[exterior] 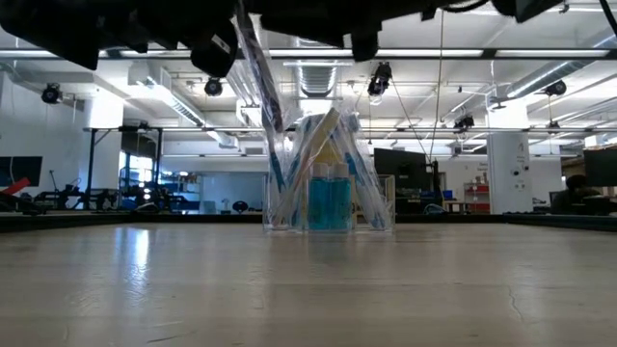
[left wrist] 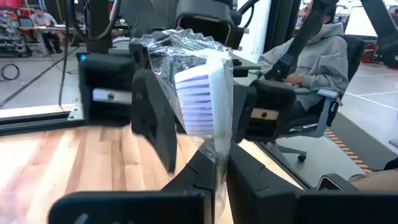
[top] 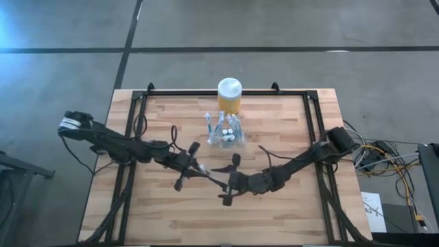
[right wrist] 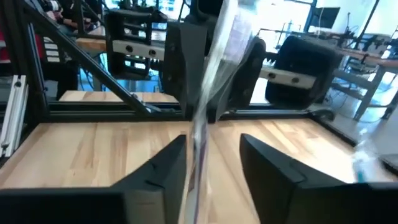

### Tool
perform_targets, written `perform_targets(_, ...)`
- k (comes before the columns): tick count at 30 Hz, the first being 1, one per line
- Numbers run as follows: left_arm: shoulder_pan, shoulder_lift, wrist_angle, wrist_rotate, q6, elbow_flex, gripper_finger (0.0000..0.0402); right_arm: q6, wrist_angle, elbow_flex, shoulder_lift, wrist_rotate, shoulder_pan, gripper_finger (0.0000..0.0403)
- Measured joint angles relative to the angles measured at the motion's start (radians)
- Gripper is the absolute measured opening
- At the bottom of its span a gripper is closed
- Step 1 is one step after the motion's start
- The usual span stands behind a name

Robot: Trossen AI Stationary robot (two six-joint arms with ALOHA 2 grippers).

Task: Pick & Place toothbrushing station
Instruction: Put the purple toothbrush into the left of the transparent organizer

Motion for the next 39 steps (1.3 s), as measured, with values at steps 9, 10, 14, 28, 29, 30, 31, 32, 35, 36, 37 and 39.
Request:
perform_targets(9, -0.001, -0.2, -0.239, -0.223, 0.109, -0.01, 0.0017, 0.083, -0.374, -0.009, -0.187, 0.1, 0.065, 0.0187)
perform_targets(10, 0.0, -0.225, -0.246, -0.252, 0.115, -0.015, 0.0017, 0.097, -0.409, -0.01, -0.209, 0.099, 0.078, 0.0185)
perform_targets(14, 0.005, -0.294, -0.243, -0.414, 0.134, -0.015, 0.0017, 0.124, -0.447, -0.048, -0.275, 0.095, 0.131, 0.0166)
perform_targets(28, 0.165, -0.158, -0.261, -0.518, 0.092, 0.018, 0.0017, 0.117, 0.025, -0.292, -0.193, 0.097, 0.22, 0.0012)
perform_targets(29, 0.173, -0.14, -0.261, -0.523, 0.091, 0.018, 0.0017, 0.115, 0.058, -0.296, -0.177, 0.097, 0.219, 0.0011)
perform_targets(30, 0.181, -0.121, -0.259, -0.53, 0.091, 0.018, 0.0017, 0.106, 0.077, -0.3, -0.17, 0.097, 0.219, 0.001)
perform_targets(31, 0.186, -0.103, -0.251, -0.541, 0.091, 0.018, 0.0017, 0.097, 0.081, -0.302, -0.167, 0.097, 0.218, 0.0009)
perform_targets(32, 0.191, -0.085, -0.244, -0.551, 0.088, 0.018, 0.0017, 0.097, 0.085, -0.302, -0.167, 0.096, 0.218, 0.0009)
perform_targets(35, 0.198, -0.027, -0.213, -0.589, 0.085, 0.018, 0.0017, 0.094, 0.083, -0.302, -0.173, 0.096, 0.218, 0.0008)
perform_targets(36, 0.198, -0.007, -0.196, -0.603, 0.085, 0.018, 0.0017, 0.094, 0.084, -0.302, -0.176, 0.096, 0.218, 0.0008)
perform_targets(37, 0.198, 0.013, -0.177, -0.621, 0.084, 0.018, 0.0017, 0.094, 0.086, -0.301, -0.18, 0.096, 0.218, 0.0008)
perform_targets(39, 0.198, 0.05, -0.147, -0.65, 0.073, 0.018, 0.0017, 0.094, 0.087, -0.301, -0.183, 0.097, 0.218, 0.0008)
